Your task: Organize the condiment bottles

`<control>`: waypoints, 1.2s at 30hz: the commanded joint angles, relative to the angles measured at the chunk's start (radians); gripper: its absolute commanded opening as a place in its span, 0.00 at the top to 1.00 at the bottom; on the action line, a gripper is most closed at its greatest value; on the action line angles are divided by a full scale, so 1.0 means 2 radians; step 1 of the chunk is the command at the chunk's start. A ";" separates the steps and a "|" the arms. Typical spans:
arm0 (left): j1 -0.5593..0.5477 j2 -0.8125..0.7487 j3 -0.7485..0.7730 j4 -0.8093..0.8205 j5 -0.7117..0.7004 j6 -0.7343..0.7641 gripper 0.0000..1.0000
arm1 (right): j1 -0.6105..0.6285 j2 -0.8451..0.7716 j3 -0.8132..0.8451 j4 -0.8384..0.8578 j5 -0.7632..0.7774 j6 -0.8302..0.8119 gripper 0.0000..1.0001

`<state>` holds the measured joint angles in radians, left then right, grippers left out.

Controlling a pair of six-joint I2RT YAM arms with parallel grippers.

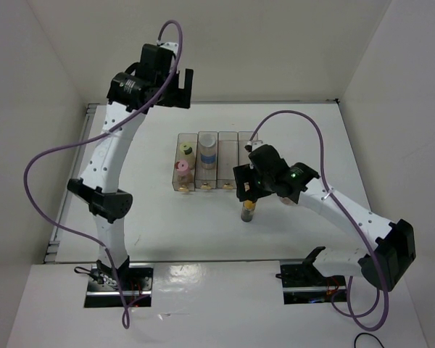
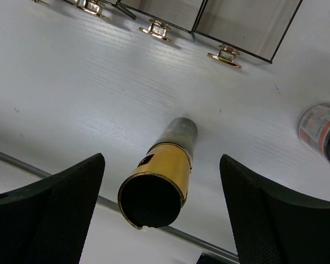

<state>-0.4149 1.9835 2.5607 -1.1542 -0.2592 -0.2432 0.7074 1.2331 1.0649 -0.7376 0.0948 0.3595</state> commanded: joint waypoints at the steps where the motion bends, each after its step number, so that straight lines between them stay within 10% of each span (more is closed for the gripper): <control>1: -0.001 -0.060 -0.022 0.003 -0.021 -0.010 0.01 | 0.006 0.005 -0.004 0.000 0.008 0.010 0.11; 21: 0.051 -0.259 -0.322 0.114 -0.007 -0.039 0.00 | 0.020 0.032 0.015 -0.025 0.017 0.020 0.84; 36: 0.133 -0.324 -0.552 0.184 0.035 -0.053 0.00 | 0.020 0.061 0.227 -0.081 0.058 -0.023 0.95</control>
<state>-0.1715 1.3949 1.4788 -0.8471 -0.2256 -0.3256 0.7372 1.3117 1.4368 -0.8860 0.1638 0.3492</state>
